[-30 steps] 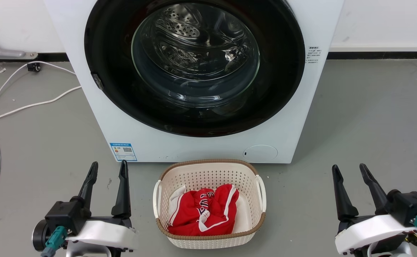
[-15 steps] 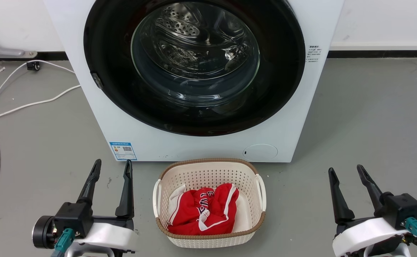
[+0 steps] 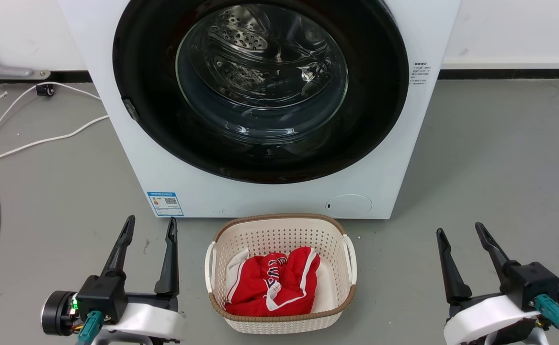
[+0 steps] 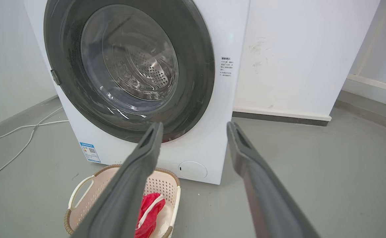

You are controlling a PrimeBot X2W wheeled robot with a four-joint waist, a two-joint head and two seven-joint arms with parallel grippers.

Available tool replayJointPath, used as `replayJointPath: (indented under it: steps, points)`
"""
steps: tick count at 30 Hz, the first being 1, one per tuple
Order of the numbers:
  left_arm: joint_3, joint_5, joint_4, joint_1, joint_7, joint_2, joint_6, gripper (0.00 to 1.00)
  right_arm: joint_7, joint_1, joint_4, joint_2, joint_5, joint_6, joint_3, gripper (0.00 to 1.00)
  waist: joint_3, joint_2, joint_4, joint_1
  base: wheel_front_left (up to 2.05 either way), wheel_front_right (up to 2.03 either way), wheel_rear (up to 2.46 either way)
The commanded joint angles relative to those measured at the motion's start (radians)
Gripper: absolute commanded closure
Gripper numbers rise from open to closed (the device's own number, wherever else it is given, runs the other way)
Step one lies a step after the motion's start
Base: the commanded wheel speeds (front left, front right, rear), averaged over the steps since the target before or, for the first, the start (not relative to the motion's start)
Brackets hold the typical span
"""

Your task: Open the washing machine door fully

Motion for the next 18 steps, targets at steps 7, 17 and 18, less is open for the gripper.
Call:
replayJointPath:
  steps: [7, 17, 18]
  points:
    - [0.008, -0.004, 0.008, 0.005, -0.004, -0.007, -0.009, 0.00, -0.007, 0.009, 0.009, 0.004, 0.018, 0.000, -0.005, 0.00, 0.003, 0.0000, -0.001, 0.0000, 0.00, 0.00, 0.00]
    - [0.016, -0.004, 0.014, 0.002, -0.004, -0.013, -0.015, 0.00, -0.014, 0.005, 0.027, 0.004, 0.068, 0.000, 0.000, 1.00, 0.003, 0.0000, 0.000, 0.0000, 0.00, 0.00, 0.00]
    - [0.017, -0.003, 0.014, 0.002, -0.004, -0.013, -0.015, 0.00, -0.018, 0.005, 0.027, 0.004, 0.078, 0.000, 0.000, 1.00, 0.003, 0.0000, 0.000, 0.0000, 0.00, 0.00, 0.00]
